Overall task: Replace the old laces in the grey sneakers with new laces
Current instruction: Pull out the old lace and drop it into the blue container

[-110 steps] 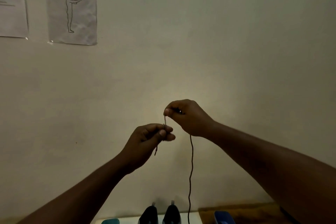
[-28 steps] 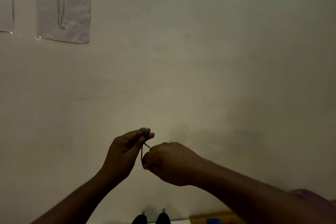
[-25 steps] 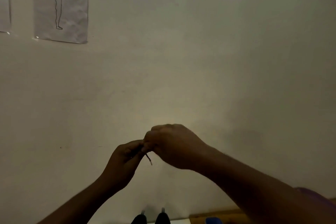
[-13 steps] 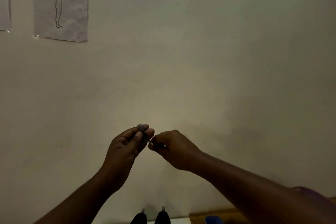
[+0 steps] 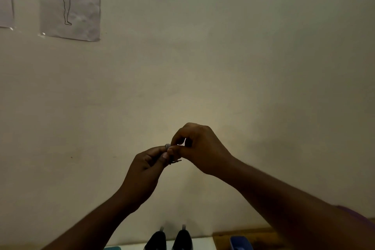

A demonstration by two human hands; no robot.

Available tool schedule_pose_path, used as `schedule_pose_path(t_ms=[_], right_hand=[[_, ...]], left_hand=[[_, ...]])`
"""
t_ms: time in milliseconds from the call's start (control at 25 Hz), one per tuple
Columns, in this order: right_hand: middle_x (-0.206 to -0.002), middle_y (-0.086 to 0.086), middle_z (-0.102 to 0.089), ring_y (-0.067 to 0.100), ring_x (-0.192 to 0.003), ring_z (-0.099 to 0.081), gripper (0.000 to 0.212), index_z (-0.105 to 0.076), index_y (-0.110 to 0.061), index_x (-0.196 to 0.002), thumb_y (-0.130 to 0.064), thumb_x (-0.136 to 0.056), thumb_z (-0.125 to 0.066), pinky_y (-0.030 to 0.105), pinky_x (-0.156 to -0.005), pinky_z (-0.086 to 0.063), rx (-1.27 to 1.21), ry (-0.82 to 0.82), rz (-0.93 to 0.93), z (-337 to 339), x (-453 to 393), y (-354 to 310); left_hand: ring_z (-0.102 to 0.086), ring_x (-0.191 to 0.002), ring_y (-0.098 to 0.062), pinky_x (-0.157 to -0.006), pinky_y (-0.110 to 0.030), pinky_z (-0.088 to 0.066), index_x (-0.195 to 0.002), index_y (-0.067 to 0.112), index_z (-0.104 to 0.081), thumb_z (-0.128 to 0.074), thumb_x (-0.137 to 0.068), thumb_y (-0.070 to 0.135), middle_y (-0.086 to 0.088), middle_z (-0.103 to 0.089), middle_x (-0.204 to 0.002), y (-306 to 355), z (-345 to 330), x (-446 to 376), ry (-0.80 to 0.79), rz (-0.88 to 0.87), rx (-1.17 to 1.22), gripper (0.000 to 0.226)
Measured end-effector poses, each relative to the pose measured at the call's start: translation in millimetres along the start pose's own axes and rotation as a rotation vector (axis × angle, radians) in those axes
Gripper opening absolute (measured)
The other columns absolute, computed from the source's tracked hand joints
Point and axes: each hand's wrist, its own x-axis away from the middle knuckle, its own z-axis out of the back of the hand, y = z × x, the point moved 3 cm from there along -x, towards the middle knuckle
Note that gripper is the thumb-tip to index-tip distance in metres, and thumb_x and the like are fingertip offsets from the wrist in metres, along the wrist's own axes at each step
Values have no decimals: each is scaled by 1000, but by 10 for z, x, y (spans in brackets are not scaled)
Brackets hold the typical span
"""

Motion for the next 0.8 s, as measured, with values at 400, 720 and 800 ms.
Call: schedule_pose_path(t_ms=[400, 720, 800], right_hand=[[-96, 12, -77, 24, -88, -70, 21, -76, -14, -116, -20, -96, -71, 55, -92, -58, -586, -331, -184, -189, 18, 222], [-87, 9, -72, 18, -76, -67, 8, -72, -2, -100, -4, -93, -71, 31, -74, -54, -859, -293, -232, -142, 23, 191], [-86, 6, -72, 16, -79, -67, 5, -72, -5, -97, -4, -93, -71, 30, -76, -54, -871, -260, -247, -139, 9, 192]], left_hand=[[-67, -110, -33, -105, -46, -52, -105, 14, -76, -55, -102, 27, -13, -74, -103, -7, 59, 73, -211, 126, 79, 25], [-70, -111, -32, -103, -42, -52, -108, 6, -77, -63, -90, 19, -21, -75, -108, 80, -119, 163, -74, 170, 358, 26], [-72, -108, -30, -103, -44, -51, -108, 7, -76, -66, -86, 21, -20, -76, -106, 100, -179, 174, 6, 173, 388, 28]])
